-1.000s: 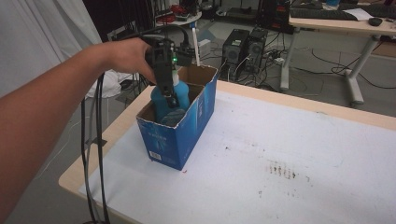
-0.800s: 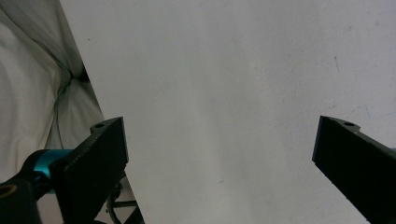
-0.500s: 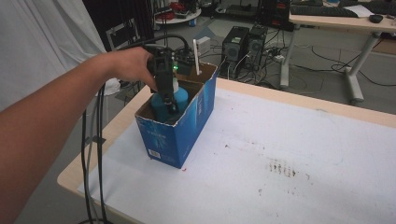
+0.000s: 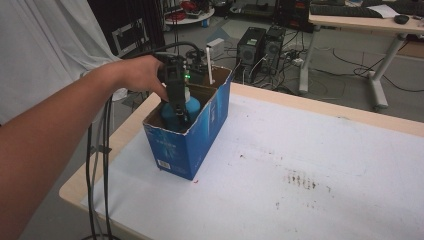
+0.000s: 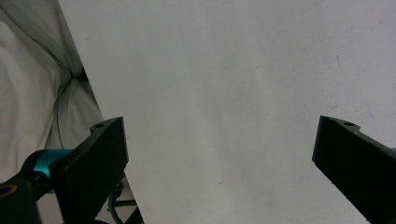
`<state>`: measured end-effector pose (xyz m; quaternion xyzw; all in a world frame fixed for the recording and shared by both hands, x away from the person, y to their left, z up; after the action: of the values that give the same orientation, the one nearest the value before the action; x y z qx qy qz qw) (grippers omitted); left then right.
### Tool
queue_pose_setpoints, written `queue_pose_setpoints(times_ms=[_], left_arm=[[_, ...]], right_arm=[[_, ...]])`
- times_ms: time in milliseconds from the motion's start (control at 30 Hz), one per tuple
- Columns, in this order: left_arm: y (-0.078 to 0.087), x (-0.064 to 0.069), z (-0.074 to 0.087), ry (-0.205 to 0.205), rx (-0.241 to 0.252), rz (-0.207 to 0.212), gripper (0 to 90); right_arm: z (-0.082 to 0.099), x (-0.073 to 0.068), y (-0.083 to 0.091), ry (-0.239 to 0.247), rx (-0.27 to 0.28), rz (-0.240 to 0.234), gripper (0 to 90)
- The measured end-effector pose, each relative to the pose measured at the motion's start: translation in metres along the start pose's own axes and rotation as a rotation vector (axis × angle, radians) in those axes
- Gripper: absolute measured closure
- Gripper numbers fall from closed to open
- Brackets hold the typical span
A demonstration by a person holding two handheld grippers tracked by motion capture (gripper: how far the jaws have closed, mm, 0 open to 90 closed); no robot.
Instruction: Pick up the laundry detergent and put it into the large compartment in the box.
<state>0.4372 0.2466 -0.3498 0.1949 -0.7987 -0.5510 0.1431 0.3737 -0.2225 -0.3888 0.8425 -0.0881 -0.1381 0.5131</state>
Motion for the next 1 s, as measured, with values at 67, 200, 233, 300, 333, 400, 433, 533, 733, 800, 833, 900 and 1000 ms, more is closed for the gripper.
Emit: queue_pose_setpoints(times_ms=[67, 200, 233, 300, 333, 400, 433, 533, 733, 800, 833, 900, 1000], left_arm=[[0.0, -0.001, 0.0, 0.005, -0.003, -0.001, 37.6], [-0.001, -0.002, 0.0, 0.023, -0.003, -0.004, 37.5], [-0.001, -0.003, -0.001, 0.022, -0.004, -0.005, 37.4], [-0.002, -0.004, -0.002, 0.029, 0.003, -0.007, 37.4], [-0.003, -0.004, -0.002, 0.031, 0.007, -0.008, 37.4], [-0.003, -0.005, -0.004, 0.031, 0.01, -0.007, 37.3], [-0.003, -0.005, -0.004, 0.033, 0.012, -0.009, 37.3], [-0.003, -0.006, -0.004, 0.04, 0.016, -0.013, 37.0], [0.004, -0.009, -0.003, 0.076, 0.05, -0.033, 31.9], [0.009, -0.009, -0.004, 0.089, 0.072, -0.034, 28.8], [0.009, -0.009, -0.004, 0.089, 0.072, -0.034, 28.7], [0.014, -0.009, -0.005, 0.102, 0.097, -0.035, 28.7], [0.02, -0.008, -0.006, 0.123, 0.112, -0.036, 26.1]], right_arm=[[0.0, 0.0, 0.0, 0.0, 0.002, 0.0, 2.5], [0.0, 0.0, 0.0, 0.0, 0.002, 0.0, 2.5], [0.0, 0.0, 0.0, -0.001, 0.0, 0.001, 2.5], [0.0, 0.0, 0.0, -0.002, 0.002, 0.002, 2.5], [0.001, 0.001, 0.0, 0.001, 0.003, 0.002, 2.5], [0.001, 0.0, 0.0, -0.004, 0.001, 0.002, 2.5], [0.002, 0.0, 0.0, -0.006, 0.001, 0.002, 2.5], [0.003, 0.0, 0.0, -0.004, 0.002, 0.002, 2.6], [0.003, 0.0, 0.001, -0.003, 0.004, 0.003, 2.5], [0.003, -0.001, 0.001, -0.005, 0.003, 0.002, 2.6], [0.003, -0.001, 0.001, -0.005, 0.003, 0.002, 2.6], [0.003, -0.001, 0.001, 0.0, 0.003, 0.002, 2.6], [0.003, -0.002, 0.002, 0.001, 0.008, 0.004, 2.6]])
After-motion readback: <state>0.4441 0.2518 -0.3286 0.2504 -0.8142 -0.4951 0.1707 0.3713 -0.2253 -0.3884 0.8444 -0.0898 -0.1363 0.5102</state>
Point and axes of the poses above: each handheld gripper's, and its own axes: y roughly backward along the jaws, z roughly out of its underside, x roughly to its right, the point moved 7 cm from there along -y, roughly forward along the jaws, and after that the axes turned 14 degrees about x, right-handed, at the moved point
